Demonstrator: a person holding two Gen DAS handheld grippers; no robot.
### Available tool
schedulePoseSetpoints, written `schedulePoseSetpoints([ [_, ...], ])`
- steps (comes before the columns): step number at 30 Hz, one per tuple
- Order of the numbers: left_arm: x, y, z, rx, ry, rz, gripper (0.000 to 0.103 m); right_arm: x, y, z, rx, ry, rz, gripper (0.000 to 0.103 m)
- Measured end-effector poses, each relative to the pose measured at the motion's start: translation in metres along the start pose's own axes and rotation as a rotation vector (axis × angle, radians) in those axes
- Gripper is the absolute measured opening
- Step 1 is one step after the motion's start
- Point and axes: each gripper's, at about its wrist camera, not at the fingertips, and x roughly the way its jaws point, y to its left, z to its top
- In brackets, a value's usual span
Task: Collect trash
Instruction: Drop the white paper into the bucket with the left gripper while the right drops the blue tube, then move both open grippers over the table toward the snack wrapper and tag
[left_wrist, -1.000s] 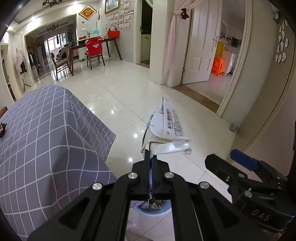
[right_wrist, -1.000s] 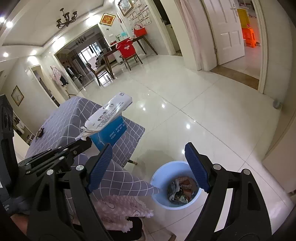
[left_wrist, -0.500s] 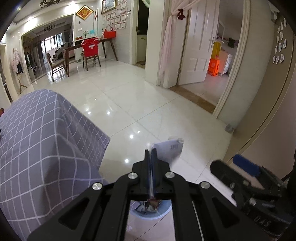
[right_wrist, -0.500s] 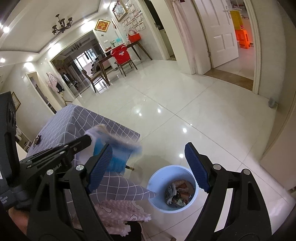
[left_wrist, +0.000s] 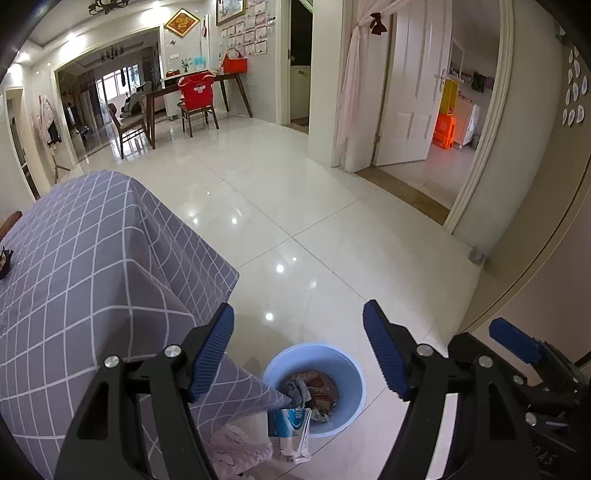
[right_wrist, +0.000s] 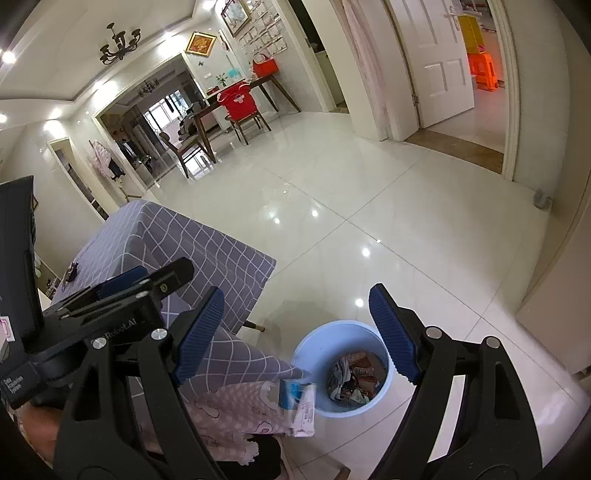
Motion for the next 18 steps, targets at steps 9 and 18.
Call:
schedulePoseSetpoints([
  [9,-0.012,0.012,-0.007,-0.002,0.017,0.010,0.071,-0.001,0.005,-0.001,-0.012,0.011,0.012,0.080],
  [18,-0.060,0.047,-0.005,-0.028,-0.031,0.043,0.071,-0.009,0.045,0.014,-0.067,0.000,0.089,0.080],
])
